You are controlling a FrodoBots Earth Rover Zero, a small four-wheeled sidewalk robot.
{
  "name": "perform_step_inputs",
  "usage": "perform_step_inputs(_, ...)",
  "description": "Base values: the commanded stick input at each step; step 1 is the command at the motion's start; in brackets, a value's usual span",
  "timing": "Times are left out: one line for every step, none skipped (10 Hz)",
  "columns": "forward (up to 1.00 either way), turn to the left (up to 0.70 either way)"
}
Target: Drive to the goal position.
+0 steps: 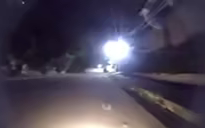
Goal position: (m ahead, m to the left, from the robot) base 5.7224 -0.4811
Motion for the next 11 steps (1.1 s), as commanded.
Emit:
perform_step_inputs(0.7,-0.11)
perform_step_inputs(0.7,0.0)
perform_step_inputs(0.7,0.0)
perform_step_inputs(0.7,0.0)
perform_step_inputs(0.7,0.0)
perform_step_inputs(0.7,0.0)
perform_step_inputs(0.7,-0.16)
perform_step_inputs(0.7,-0.35)
perform_step_inputs(0.7,-0.1)
perform_step_inputs(0.7,-0.02)
perform_step_inputs(0.7,0.0)
